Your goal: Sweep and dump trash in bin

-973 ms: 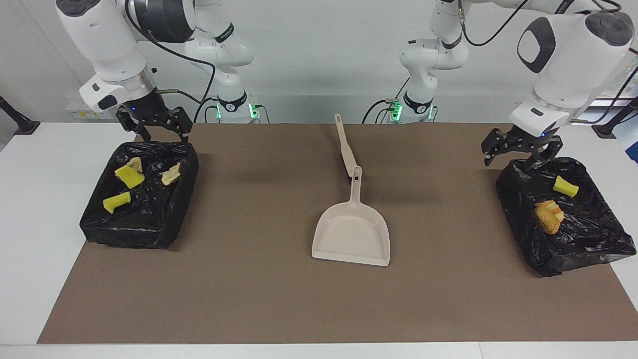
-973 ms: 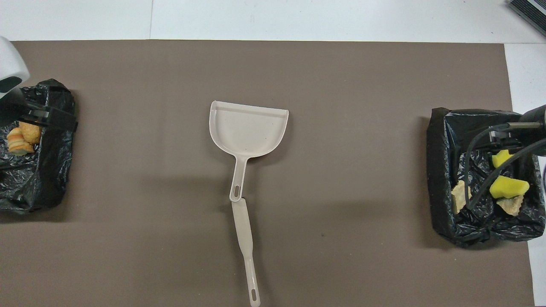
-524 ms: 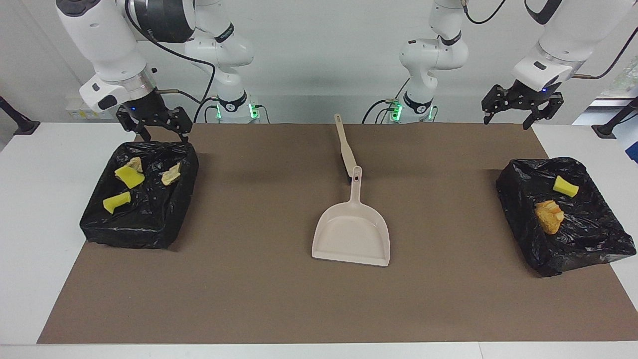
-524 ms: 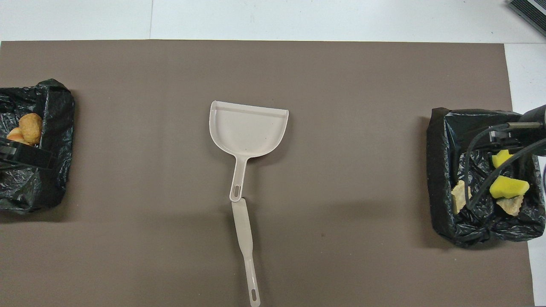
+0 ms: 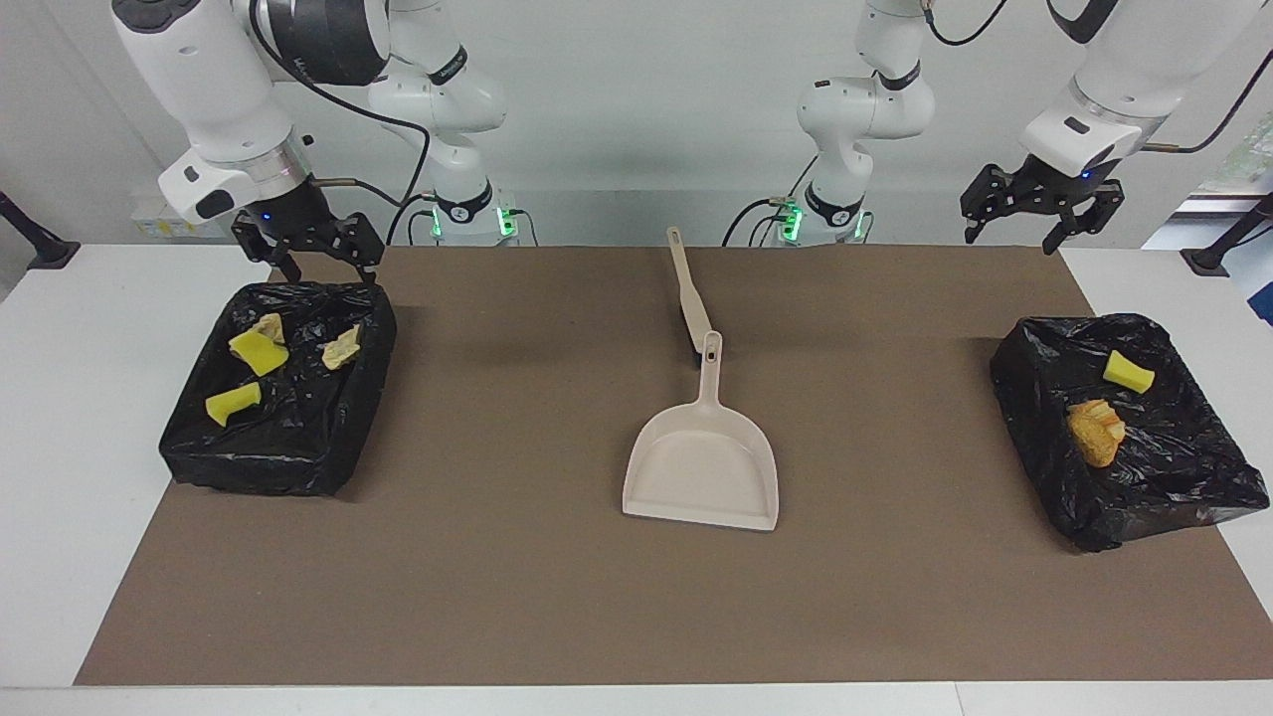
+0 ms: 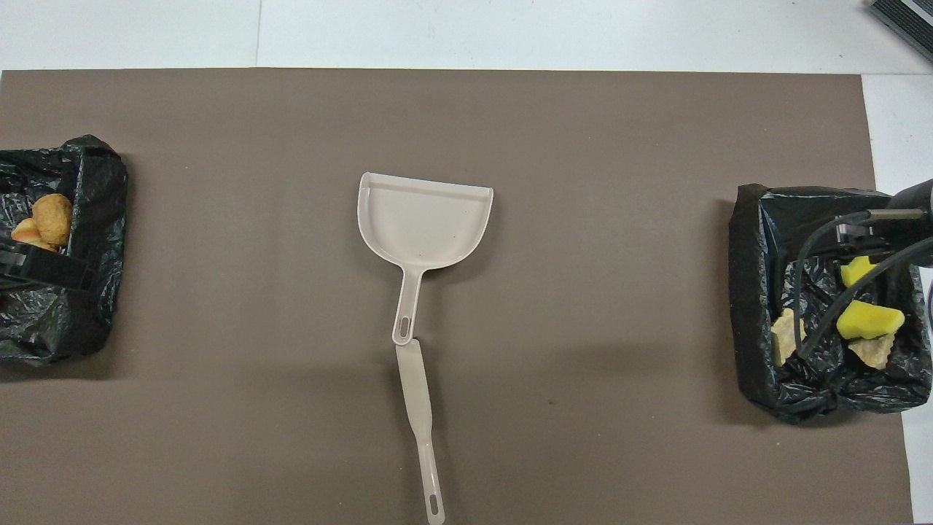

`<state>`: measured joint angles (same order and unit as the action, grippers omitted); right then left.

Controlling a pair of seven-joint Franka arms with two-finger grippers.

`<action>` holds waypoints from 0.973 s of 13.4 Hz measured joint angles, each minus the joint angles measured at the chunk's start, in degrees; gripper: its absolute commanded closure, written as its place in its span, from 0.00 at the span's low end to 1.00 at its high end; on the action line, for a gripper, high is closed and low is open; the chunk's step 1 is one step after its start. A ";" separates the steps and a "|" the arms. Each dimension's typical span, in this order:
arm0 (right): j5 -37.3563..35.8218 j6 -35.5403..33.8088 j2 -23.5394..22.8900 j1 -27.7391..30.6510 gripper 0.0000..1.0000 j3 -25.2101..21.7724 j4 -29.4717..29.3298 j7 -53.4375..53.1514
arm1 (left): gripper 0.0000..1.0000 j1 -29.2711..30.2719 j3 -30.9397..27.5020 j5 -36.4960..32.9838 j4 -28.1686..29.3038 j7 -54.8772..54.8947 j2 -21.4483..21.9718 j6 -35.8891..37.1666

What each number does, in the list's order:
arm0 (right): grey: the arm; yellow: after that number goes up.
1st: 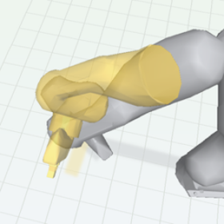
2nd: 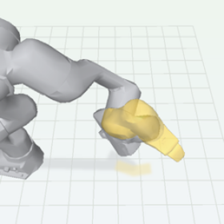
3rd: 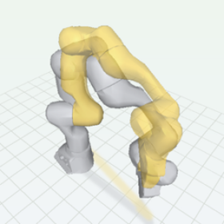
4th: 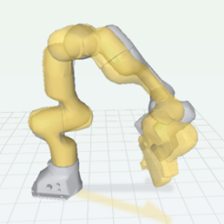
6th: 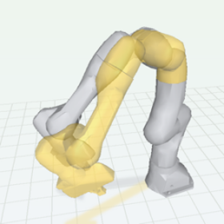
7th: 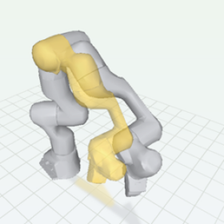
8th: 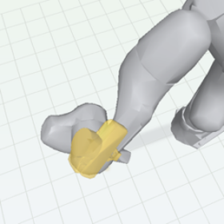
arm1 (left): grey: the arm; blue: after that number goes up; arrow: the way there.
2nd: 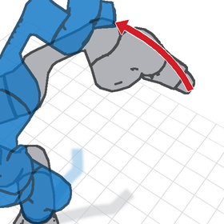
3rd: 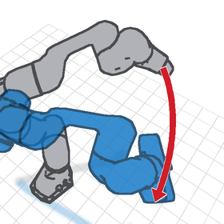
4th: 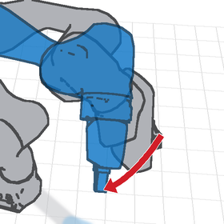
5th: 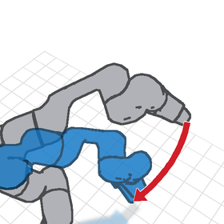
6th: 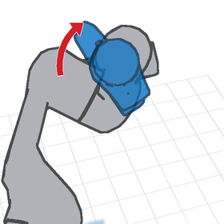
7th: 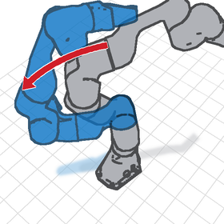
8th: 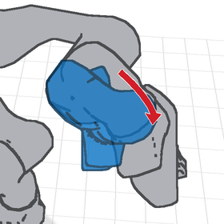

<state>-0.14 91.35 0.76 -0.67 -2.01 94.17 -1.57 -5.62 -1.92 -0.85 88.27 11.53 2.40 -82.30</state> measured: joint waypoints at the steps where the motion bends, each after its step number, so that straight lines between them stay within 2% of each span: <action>1: 0.00 0.00 0.00 0.00 0.00 0.00 0.00 0.00 | 0.00 0.00 0.00 0.00 0.00 -0.02 0.00 0.00; 13: 0.00 0.00 0.00 0.00 0.00 0.00 0.00 0.00 | 0.00 -0.10 0.89 0.86 -1.24 -6.54 0.03 0.00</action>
<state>-0.14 91.35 0.76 -0.67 -2.01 94.17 -1.57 -5.72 -1.02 0.01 87.03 4.99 2.43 -82.30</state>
